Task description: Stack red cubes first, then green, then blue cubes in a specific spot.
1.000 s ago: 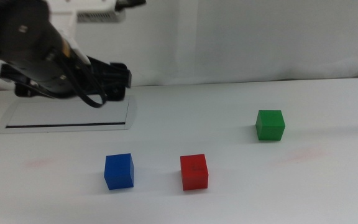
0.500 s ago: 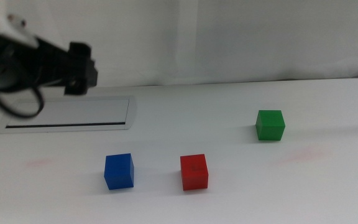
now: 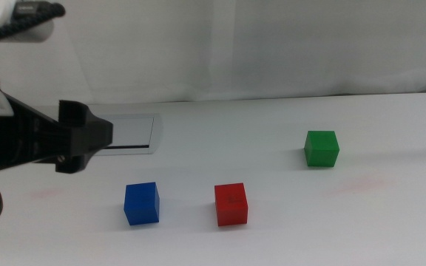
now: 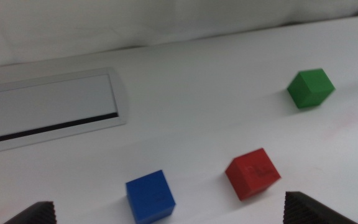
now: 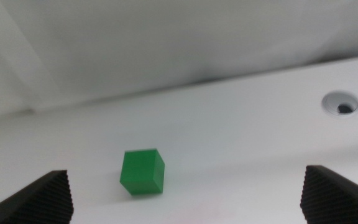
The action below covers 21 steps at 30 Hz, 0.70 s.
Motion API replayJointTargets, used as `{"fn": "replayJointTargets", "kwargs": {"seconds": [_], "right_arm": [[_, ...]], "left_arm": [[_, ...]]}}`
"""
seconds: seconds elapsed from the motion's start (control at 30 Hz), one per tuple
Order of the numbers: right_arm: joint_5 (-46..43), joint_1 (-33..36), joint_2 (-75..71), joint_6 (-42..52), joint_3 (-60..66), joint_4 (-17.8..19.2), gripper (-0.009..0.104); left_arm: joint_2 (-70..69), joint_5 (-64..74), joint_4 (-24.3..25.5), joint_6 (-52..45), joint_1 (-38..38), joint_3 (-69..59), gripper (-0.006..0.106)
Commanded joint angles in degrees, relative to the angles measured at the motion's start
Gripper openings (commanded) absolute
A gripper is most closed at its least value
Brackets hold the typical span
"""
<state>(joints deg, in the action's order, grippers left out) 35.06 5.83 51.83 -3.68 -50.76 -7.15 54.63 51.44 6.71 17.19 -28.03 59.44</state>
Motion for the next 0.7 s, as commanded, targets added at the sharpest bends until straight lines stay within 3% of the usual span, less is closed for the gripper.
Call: {"fn": "replayJointTargets", "kwargs": {"seconds": [0.0, 0.2, 0.33, 0.47, 0.53, 0.67], "right_arm": [[4.7, -0.2, 6.6, 1.3, -5.4, -0.4, 0.103], [12.5, 5.4, 25.6, 0.4, -18.4, -1.1, 0.103], [12.9, 9.8, 32.6, -5.3, -21.9, 2.5, 0.103], [14.6, 15.0, 40.6, -13.2, -24.8, 9.9, 0.103], [15.6, 16.0, 43.3, -15.7, -25.5, 11.4, 0.103], [16.3, 16.5, 48.2, -17.0, -27.0, 11.0, 0.103]], "left_arm": [[-0.2, -1.0, -2.6, -2.2, 0.1, -0.2, 0.093], [-0.1, -1.6, -3.1, -2.6, 0.1, -0.2, 0.093], [-0.1, -1.6, -3.0, -2.8, 0.1, -0.2, 0.093], [-0.1, -1.6, -2.8, -3.2, 0.1, -0.2, 0.093], [-0.1, -1.6, -2.8, -3.2, 0.1, -0.2, 0.093], [-0.1, -1.6, -2.8, -3.2, 0.1, -0.2, 0.093]]}}
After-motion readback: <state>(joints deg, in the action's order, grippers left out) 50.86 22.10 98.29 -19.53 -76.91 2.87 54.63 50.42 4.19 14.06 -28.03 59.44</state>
